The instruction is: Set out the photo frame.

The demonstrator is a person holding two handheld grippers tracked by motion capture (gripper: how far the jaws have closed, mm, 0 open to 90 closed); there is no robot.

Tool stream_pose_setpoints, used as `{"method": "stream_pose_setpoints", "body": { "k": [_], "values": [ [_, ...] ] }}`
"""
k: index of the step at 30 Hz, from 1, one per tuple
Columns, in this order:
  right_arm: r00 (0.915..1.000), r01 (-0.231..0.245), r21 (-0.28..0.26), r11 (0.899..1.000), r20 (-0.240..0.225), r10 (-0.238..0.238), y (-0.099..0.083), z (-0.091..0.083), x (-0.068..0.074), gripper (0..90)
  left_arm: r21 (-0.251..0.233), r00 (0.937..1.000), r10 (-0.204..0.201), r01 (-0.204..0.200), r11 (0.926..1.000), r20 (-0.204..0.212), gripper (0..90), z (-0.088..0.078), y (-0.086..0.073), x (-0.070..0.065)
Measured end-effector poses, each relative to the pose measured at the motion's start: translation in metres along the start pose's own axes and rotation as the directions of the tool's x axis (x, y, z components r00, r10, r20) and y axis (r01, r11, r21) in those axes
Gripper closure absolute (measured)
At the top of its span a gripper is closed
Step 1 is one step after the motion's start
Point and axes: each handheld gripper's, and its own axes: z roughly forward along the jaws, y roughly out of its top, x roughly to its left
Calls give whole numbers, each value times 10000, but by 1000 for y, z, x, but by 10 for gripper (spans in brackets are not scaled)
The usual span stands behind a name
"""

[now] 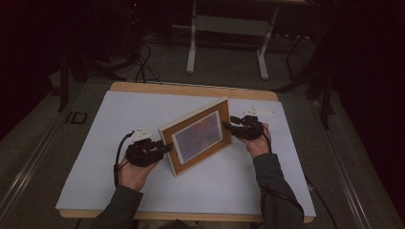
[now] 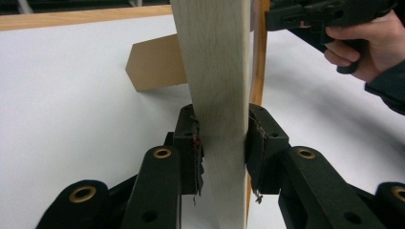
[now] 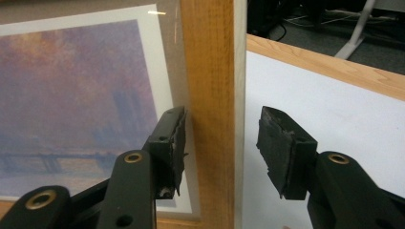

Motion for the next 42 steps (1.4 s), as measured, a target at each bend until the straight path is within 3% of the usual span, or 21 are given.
{"method": "stream_pose_setpoints", "body": {
  "k": [6, 12, 20, 27, 31, 42],
  "values": [
    [9979, 4, 128, 9999, -648, 4, 3, 7, -6, 534, 127, 9989, -22, 16, 9999, 464, 712, 0, 2, 5],
    [9907, -210, 251, 9995, -1342, 241, 4, 10, -14, 518, 263, 9964, 23, -46, 9996, 852, 715, 1, 4, 11],
    [9895, -260, 376, 9990, -1412, 311, 4, 7, -18, 584, 462, 9944, 22, -71, 9989, 1058, 716, 3, 9, 19],
    [9785, -320, 467, 9984, -2022, 408, 5, 14, -22, 465, 650, 9893, 92, -188, 9977, 1455, 717, 4, 12, 26],
    [9725, -450, 487, 9978, -2265, 549, 5, 16, -24, 466, 720, 9897, 185, -290, 9970, 1422, 716, 5, 14, 29],
    [9785, -369, 453, 9983, -2011, 453, 0, 12, -21, 525, 648, 9958, -38, -21, 9979, 912, 712, 9, 18, 38]
  ]
}}
